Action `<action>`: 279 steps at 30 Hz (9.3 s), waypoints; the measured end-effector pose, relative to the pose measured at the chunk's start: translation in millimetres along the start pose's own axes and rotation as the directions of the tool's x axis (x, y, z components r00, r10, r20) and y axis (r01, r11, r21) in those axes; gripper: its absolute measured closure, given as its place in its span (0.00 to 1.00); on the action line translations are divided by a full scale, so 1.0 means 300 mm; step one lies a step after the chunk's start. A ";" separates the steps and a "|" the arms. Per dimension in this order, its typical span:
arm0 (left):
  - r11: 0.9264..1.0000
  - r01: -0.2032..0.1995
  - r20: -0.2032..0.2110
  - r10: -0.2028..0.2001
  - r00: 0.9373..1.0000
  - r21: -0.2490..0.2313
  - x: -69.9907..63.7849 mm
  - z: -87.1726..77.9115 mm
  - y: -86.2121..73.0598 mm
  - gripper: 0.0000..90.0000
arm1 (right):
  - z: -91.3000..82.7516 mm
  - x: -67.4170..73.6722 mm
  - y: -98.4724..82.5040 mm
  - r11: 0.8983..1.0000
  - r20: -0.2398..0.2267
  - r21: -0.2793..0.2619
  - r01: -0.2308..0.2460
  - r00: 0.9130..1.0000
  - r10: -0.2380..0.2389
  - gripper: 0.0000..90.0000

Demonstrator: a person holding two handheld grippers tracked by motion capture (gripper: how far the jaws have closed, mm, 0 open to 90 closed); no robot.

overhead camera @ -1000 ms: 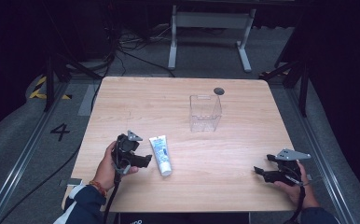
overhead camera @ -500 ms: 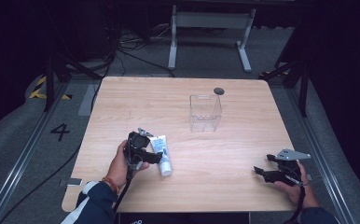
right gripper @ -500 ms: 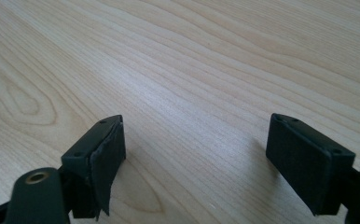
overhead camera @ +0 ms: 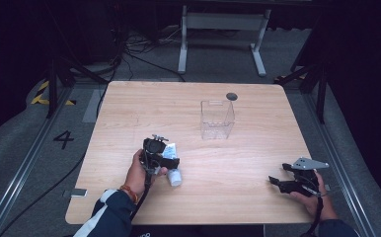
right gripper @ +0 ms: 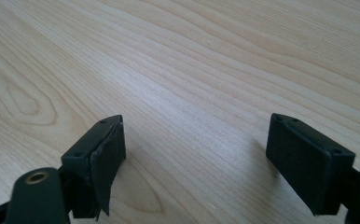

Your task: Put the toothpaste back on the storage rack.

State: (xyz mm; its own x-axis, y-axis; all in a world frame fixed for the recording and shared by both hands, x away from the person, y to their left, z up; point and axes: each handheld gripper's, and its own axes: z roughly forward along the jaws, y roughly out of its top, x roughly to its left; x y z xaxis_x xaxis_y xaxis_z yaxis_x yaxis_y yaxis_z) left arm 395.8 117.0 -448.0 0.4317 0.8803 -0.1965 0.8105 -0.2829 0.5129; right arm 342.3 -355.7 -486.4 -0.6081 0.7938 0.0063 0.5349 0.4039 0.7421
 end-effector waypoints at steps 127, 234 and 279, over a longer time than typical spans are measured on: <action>0.805 -0.279 0.114 0.390 0.914 -0.524 -0.129 -0.062 0.572 0.77 | 0.001 -0.001 0.000 1.000 -0.002 -0.001 0.004 1.000 -0.004 0.22; 0.823 -0.412 0.062 0.470 0.880 -0.390 -0.209 0.186 0.520 0.60 | 0.002 0.000 0.001 1.000 -0.004 -0.001 0.006 1.000 -0.006 0.23; 0.766 -0.543 -0.036 0.567 0.823 -0.345 -0.121 -0.097 0.366 0.36 | 0.001 0.000 0.001 1.000 -0.004 -0.001 0.006 1.000 -0.006 0.23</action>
State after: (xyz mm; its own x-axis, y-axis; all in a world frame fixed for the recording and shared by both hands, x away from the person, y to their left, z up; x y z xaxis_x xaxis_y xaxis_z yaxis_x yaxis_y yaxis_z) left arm 457.6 65.0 -360.2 0.8004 0.5779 0.1593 0.2499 -0.5632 0.7876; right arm 342.8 -355.5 -486.4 -0.6133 0.7898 0.0043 0.5307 0.4081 0.7429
